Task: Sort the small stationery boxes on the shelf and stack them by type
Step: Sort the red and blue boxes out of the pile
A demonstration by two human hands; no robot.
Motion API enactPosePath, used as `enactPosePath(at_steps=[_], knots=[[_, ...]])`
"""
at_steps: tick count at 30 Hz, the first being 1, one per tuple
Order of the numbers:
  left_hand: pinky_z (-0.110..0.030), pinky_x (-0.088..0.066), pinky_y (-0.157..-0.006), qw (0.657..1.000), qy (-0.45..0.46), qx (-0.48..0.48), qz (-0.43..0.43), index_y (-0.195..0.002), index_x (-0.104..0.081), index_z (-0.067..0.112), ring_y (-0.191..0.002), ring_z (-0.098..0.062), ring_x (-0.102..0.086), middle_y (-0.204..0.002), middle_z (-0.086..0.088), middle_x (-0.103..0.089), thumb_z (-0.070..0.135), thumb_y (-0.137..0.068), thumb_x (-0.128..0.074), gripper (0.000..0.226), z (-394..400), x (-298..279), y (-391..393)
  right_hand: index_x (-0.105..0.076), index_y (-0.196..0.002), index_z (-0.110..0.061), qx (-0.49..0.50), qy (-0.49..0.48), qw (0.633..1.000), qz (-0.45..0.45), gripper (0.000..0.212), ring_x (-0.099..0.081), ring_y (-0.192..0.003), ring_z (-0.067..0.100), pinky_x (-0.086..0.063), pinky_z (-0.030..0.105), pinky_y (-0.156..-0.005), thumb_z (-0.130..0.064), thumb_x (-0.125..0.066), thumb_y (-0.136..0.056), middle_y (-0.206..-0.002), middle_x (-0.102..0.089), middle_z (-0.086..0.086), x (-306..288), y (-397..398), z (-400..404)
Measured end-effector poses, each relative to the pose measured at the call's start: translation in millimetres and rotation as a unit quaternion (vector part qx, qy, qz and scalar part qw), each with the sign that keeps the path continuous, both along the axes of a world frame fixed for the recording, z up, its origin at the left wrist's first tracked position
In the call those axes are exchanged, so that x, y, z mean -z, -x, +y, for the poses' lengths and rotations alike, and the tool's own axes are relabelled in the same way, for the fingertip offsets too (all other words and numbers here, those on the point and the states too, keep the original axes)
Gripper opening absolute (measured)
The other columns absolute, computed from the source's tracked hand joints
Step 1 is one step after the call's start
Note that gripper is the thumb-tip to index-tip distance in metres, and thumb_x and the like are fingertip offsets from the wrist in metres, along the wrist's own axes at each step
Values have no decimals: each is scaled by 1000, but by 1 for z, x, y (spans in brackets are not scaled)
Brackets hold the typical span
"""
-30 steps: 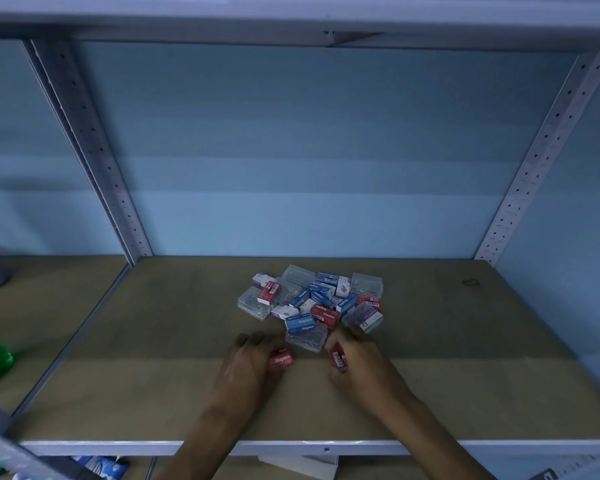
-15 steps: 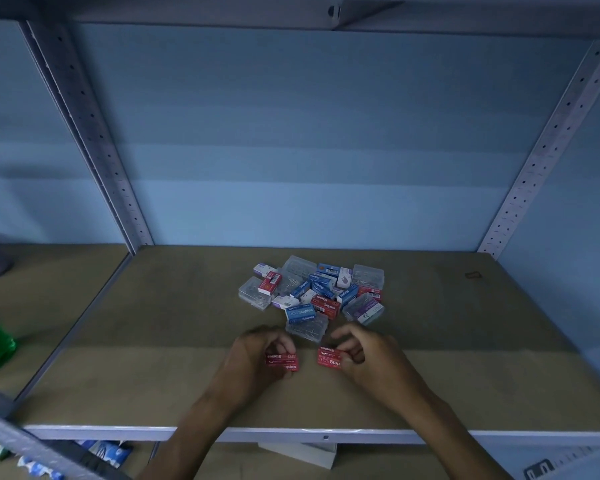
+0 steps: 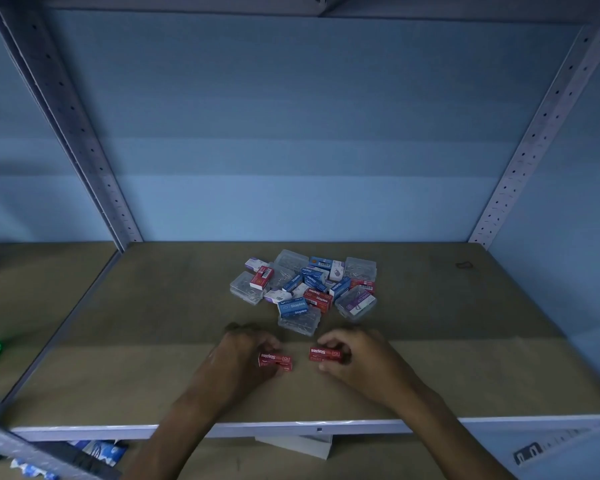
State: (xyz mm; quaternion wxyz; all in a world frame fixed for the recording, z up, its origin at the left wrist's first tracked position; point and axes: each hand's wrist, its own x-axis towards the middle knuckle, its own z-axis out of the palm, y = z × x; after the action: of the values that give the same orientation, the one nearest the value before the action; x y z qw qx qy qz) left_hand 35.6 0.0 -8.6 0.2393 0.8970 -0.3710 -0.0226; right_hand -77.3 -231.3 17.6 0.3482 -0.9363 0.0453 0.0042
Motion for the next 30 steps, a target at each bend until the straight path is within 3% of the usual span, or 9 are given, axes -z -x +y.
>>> enactPosePath(at_steps=[5, 10, 15, 18, 24, 30], knots=[[-20, -48, -80, 1000, -11, 0, -8, -80, -71, 40, -68, 6, -52, -72, 28, -57, 75, -70, -49, 43, -7, -3, 4, -76, -104, -32, 5, 19, 1000, -18, 17, -62, -86, -7, -44, 6, -70, -27, -73, -88, -91, -73, -16, -5, 4, -7], [-25, -50, -76, 999, 16, 1, -32, -81, -70, 42, -71, 3, -51, -72, 31, -57, 78, -71, -52, 42, -28, -4, 16, -77, -101, -32, 26, 1, 1000, -15, 17, -63, -85, -9, -45, 8, -71, -24, -78, -86, -89, -72, -18, -14, 24, -37], [-1, -38, -70, 998, 49, 36, -17, -84, -74, 40, -75, 13, -51, -75, 30, -59, 56, -71, -73, 21, -53, -19, 45, -77, -103, -33, 39, 25, 999, -2, 19, -61, -90, -7, -49, 12, -74, -25, -79, -85, -93, -71, -20, -12, 52, -62], [-10, -48, -71, 997, 47, 61, 13, -87, -73, 39, -77, 8, -59, -82, 26, -67, 53, -73, -73, 20, -65, -18, 56, -78, -102, -32, 31, 38, 999, -10, 20, -63, -90, -1, -49, 12, -76, -25, -80, -83, -94, -72, -18, -10, 63, -67], [-21, -52, -73, 996, 40, 84, 15, -87, -72, 37, -74, 2, -59, -82, 20, -68, 57, -75, -61, 26, -76, -9, 64, -79, -102, -33, 13, 52, 998, -14, 23, -64, -84, 2, -46, 9, -74, -24, -80, -82, -92, -71, -17, -4, 71, -67], [-16, -47, -76, 996, 36, 86, -11, -86, -73, 35, -79, 2, -55, -82, 20, -67, 61, -74, -59, 32, -74, -6, 66, -79, -104, -32, 8, 63, 998, -6, 23, -65, -86, 4, -51, 15, -79, -25, -79, -83, -96, -73, -14, -5, 74, -66]])
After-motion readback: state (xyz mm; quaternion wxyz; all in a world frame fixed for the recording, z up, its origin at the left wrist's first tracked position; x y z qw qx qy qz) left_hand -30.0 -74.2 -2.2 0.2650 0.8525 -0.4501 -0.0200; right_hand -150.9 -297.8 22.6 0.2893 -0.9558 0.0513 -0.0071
